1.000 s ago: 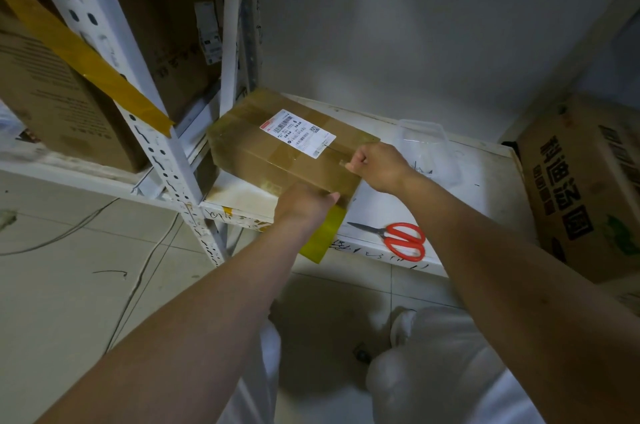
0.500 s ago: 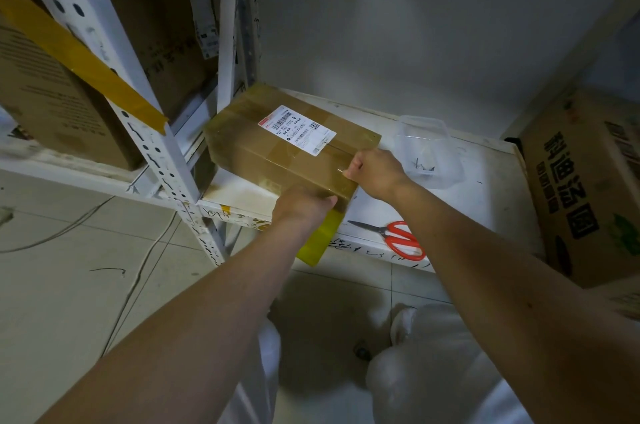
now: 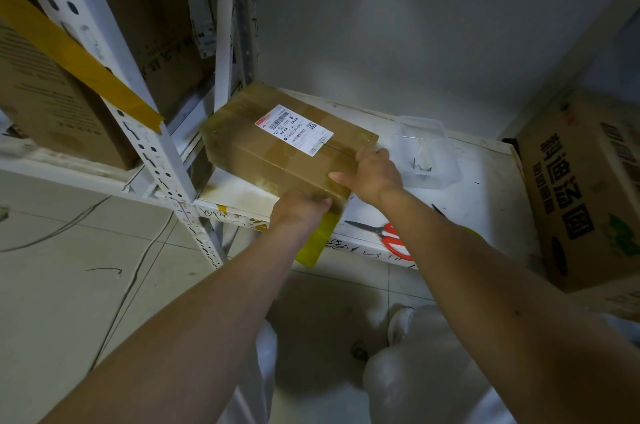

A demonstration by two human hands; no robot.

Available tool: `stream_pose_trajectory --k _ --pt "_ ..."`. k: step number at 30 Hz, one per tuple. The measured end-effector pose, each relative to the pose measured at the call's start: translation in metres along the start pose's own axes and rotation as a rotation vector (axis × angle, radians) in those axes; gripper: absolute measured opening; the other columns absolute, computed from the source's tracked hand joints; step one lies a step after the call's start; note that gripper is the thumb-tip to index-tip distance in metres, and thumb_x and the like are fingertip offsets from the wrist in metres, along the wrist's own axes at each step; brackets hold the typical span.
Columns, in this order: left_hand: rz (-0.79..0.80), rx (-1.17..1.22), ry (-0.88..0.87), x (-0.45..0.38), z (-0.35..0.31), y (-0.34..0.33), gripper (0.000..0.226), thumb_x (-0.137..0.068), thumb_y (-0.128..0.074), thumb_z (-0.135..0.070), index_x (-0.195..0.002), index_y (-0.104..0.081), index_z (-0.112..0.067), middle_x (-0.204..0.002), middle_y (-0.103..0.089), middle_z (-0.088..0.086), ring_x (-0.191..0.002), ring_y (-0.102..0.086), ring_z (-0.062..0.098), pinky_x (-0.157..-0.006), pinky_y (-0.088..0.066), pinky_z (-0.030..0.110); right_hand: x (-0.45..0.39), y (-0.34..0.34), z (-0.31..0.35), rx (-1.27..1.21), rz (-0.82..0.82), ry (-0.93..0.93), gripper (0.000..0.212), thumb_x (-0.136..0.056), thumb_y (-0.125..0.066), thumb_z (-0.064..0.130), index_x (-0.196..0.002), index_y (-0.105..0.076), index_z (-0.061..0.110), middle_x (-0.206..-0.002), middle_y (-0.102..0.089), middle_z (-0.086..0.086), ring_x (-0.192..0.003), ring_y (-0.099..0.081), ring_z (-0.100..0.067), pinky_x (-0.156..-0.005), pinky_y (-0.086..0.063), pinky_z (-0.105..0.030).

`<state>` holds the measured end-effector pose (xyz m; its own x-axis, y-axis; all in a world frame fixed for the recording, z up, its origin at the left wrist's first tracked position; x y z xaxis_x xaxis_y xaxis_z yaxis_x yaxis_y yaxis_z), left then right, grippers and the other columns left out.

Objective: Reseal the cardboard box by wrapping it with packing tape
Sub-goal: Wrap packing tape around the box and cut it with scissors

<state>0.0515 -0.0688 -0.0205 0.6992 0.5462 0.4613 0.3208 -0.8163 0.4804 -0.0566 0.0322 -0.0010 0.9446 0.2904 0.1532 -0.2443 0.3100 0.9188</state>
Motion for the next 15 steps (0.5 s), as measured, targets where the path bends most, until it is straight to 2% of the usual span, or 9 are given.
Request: stream_pose_trajectory --k 4,9,12,15 --pt "0.039 0.042 -0.002 0.001 0.004 0.001 0.037 -0.084 -0.066 -0.041 -0.104 -0.065 -0.01 -0.105 -0.067 0.009 -0.099 -0.062 0.031 -0.089 -0.051 0.037 0.0 -0.003 0.002 -0.114 0.092 -0.005 0.069 -0.08 -0.065 0.059 -0.13 -0.043 0.017 -0.129 -0.044 -0.01 -0.118 -0.05 -0.029 -0.099 -0.045 -0.044" --pt "0.09 0.103 0.028 0.005 0.013 0.005 0.02 -0.086 -0.065 -0.027 -0.092 -0.056 -0.011 -0.098 -0.059 0.007 -0.094 -0.056 0.027 -0.082 -0.046 0.032 -0.002 -0.002 -0.003 -0.157 0.122 0.039 0.034 -0.09 -0.057 0.05 -0.104 -0.044 0.021 -0.11 -0.041 -0.003 -0.105 -0.053 -0.026 -0.092 -0.045 -0.037" --pt "0.098 0.096 0.035 0.006 0.015 0.006 0.021 -0.085 -0.064 -0.025 -0.099 -0.055 -0.011 -0.099 -0.058 0.008 -0.095 -0.056 0.028 -0.081 -0.045 0.031 -0.004 -0.002 -0.003 -0.125 0.127 0.044 0.032 -0.091 -0.055 0.05 -0.102 -0.044 0.022 -0.107 -0.04 -0.002 -0.101 -0.052 -0.024 -0.091 -0.044 -0.037" --pt "0.122 0.08 0.03 0.008 0.017 0.005 0.026 -0.083 -0.064 -0.025 -0.1 -0.063 -0.007 -0.103 -0.066 0.011 -0.096 -0.062 0.029 -0.079 -0.048 0.032 -0.007 -0.002 -0.002 -0.1 0.141 0.023 0.035 -0.091 -0.055 0.051 -0.108 -0.046 0.021 -0.107 -0.04 -0.002 -0.098 -0.049 -0.023 -0.091 -0.043 -0.037"
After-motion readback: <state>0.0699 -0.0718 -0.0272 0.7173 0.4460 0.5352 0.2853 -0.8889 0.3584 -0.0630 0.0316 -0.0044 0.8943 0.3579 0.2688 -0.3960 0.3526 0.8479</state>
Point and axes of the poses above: each hand's wrist, its own x-axis away from the middle knuckle, its own y-axis out of the back of the hand, z = x × y, the point moved 2 cm from there along -x, towards the middle knuckle
